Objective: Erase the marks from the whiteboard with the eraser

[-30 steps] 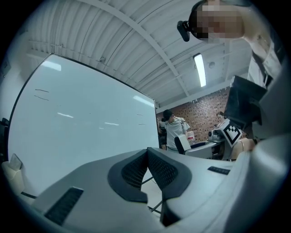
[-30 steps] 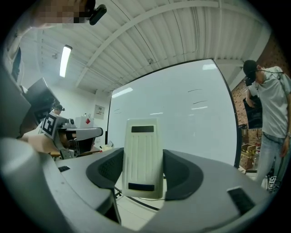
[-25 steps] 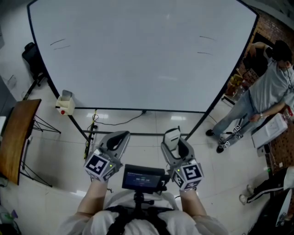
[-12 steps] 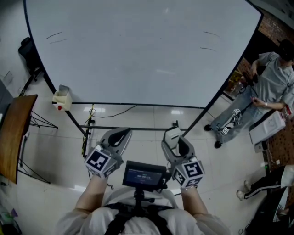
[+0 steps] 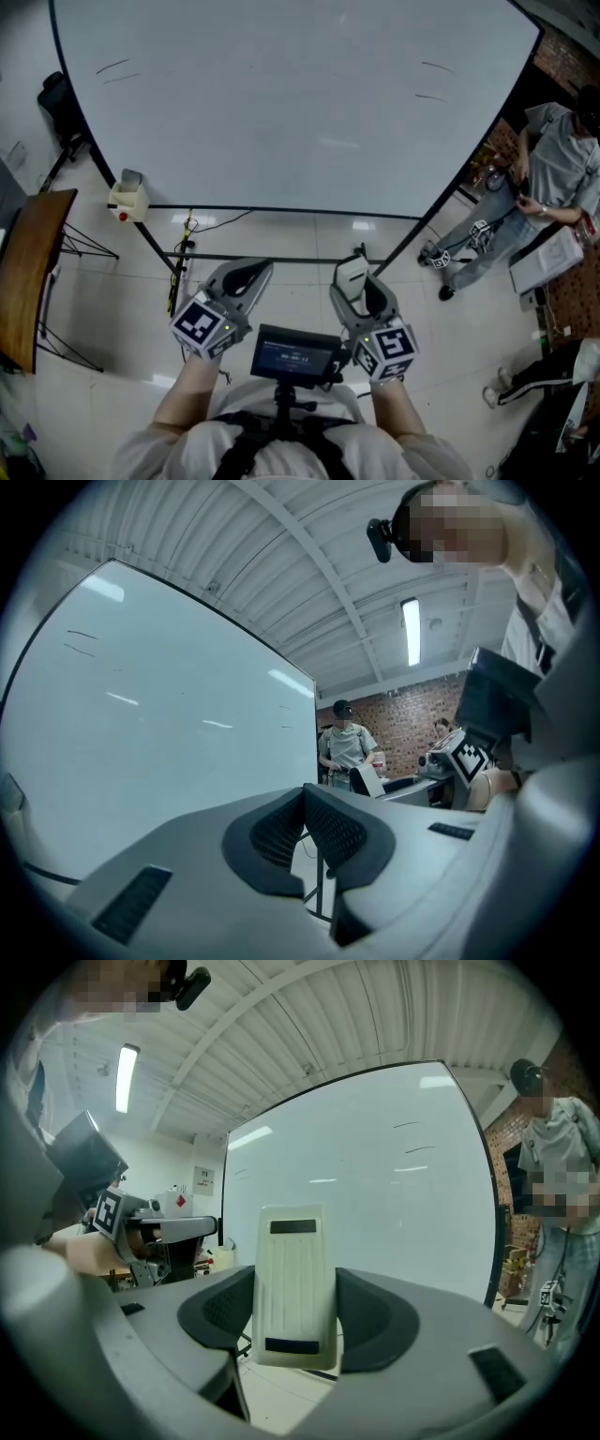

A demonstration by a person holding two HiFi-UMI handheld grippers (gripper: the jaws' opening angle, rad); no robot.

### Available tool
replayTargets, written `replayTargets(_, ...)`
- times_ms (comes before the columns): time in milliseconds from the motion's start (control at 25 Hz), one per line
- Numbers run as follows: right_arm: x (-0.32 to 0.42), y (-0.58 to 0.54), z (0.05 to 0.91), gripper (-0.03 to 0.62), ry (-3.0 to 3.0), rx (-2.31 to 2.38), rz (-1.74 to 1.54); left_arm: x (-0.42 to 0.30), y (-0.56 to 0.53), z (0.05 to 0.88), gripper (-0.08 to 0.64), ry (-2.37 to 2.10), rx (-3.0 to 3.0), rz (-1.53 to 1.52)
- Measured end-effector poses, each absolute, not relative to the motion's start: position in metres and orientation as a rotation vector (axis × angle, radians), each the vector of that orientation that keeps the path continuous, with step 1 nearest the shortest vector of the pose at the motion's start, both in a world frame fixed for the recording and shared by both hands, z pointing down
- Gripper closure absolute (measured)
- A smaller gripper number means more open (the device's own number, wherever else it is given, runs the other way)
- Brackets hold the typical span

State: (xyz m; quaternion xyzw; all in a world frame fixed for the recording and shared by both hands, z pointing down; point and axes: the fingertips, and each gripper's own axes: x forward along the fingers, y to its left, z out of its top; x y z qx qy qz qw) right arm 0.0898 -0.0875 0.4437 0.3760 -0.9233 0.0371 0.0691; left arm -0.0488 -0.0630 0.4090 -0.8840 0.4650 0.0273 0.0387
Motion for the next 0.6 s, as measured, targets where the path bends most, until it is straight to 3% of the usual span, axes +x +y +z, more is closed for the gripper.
replayTargets(600,0.080,-0.081,0.439,0.333,-2.796,1.111,0.100,-0.061,-0.059,0.403,0.555,1.479,-2.623,0.061)
